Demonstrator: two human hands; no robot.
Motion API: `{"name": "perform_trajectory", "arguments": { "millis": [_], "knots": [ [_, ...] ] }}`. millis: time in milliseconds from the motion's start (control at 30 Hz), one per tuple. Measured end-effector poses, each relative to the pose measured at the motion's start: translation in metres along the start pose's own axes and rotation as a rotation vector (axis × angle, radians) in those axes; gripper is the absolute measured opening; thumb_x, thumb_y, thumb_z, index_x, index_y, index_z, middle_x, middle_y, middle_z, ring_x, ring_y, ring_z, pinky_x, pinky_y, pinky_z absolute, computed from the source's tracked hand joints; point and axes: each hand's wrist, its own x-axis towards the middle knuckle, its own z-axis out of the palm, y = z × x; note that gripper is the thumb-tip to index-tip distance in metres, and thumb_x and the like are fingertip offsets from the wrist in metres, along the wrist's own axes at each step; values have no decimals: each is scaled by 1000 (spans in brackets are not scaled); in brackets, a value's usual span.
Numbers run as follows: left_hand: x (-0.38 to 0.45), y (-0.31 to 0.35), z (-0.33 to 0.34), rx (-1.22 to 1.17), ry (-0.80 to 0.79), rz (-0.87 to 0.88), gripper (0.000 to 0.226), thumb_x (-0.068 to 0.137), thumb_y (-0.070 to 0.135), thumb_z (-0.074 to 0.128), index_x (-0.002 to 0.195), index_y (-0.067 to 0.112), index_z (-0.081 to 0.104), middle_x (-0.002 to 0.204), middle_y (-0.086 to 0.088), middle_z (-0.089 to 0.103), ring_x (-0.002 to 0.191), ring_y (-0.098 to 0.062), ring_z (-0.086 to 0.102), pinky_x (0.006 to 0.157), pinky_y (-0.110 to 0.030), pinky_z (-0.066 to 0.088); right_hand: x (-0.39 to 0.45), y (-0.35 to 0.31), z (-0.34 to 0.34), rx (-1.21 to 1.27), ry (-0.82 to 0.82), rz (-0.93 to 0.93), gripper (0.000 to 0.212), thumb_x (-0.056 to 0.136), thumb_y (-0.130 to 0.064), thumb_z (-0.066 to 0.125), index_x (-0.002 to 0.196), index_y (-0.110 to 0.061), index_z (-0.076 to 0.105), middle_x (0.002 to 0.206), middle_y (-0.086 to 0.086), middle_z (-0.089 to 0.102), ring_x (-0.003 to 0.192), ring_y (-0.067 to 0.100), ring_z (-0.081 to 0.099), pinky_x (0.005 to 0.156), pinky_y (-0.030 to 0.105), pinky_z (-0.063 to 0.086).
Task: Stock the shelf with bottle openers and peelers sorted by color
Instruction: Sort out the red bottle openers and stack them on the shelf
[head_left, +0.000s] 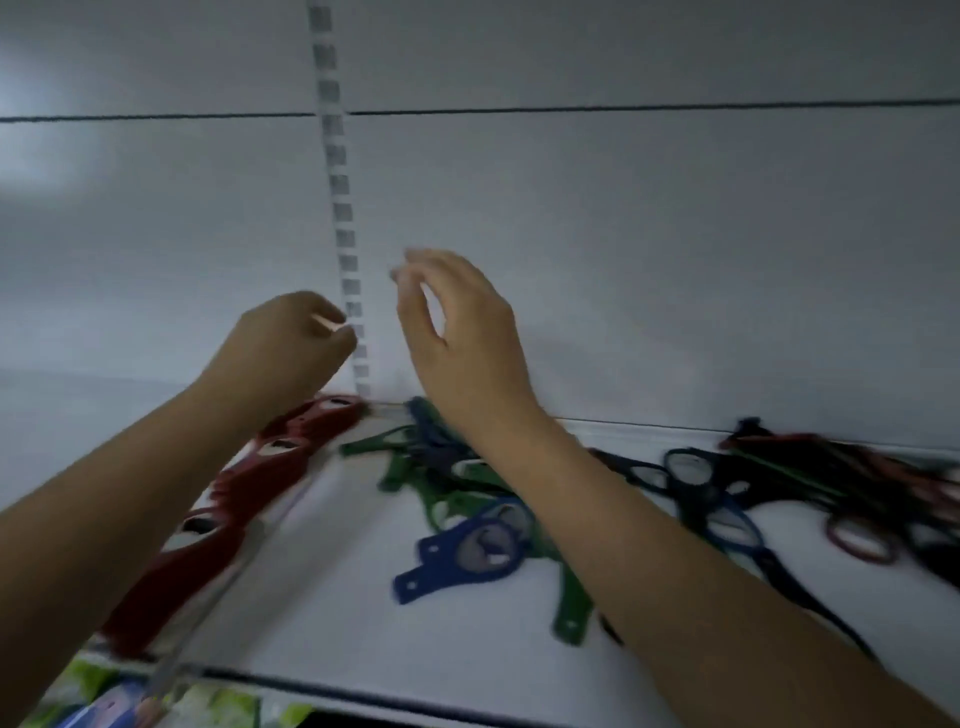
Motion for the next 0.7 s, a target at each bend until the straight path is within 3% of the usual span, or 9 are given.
{"name": "perform_trajectory", "arguments": {
  "millis": [100, 300, 367, 433, 533, 600, 700],
  "knots": [
    [-51, 49, 32, -115, -165, 137, 19, 93, 32, 60, 111, 27, 64, 98, 6, 66, 87, -13, 61, 79, -27, 42, 25, -3, -51, 35, 244, -15, 27, 102, -15, 45, 110, -3, 68, 117, 8, 67, 114, 19, 59, 98, 24, 44],
    [-94, 122, 118, -156, -418, 531, 27, 91, 38, 62, 116, 30, 62, 105, 13, 55, 90, 3, 57, 83, -18, 45, 24, 46, -164, -346, 240, -60, 26, 97, -17, 50, 109, -3, 68, 112, 9, 66, 106, 22, 61, 95, 28, 45],
    [-91, 146, 141, -172, -449, 577, 28, 90, 38, 64, 116, 28, 62, 106, 12, 57, 94, -1, 59, 87, -23, 50, 12, 76, -207, -464, 163, 75, 25, 95, -17, 53, 110, -5, 69, 111, 8, 67, 104, 20, 62, 94, 30, 46],
    [-82, 174, 163, -130, -454, 588, 25, 90, 37, 63, 111, 24, 66, 105, 7, 65, 97, -10, 62, 87, -31, 52, 0, 103, -250, -586, -18, 292, 21, 94, -17, 57, 107, -8, 71, 105, 6, 70, 100, 20, 64, 89, 30, 47],
    [-67, 210, 194, -20, -459, 524, 27, 91, 39, 58, 79, 15, 61, 80, -2, 63, 82, -22, 62, 67, -30, 47, -25, 137, -291, -656, -423, 575, 17, 95, -23, 61, 106, -18, 73, 103, -4, 68, 102, 15, 63, 83, 22, 43],
    [-61, 223, 215, 10, -459, 478, 34, 92, 37, 56, 69, 12, 53, 69, -3, 55, 75, -27, 60, 58, -29, 39, -47, 157, -300, -660, -560, 650, 18, 93, -26, 63, 108, -23, 73, 105, -9, 68, 101, 9, 62, 86, 20, 43],
    [-62, 223, 236, -23, -458, 435, 31, 91, 41, 60, 80, 12, 65, 75, -5, 63, 76, -26, 63, 62, -31, 46, -77, 180, -298, -598, -614, 670, 22, 90, -39, 68, 108, -28, 73, 103, -14, 68, 97, 4, 62, 89, 21, 48]
  ]
}}
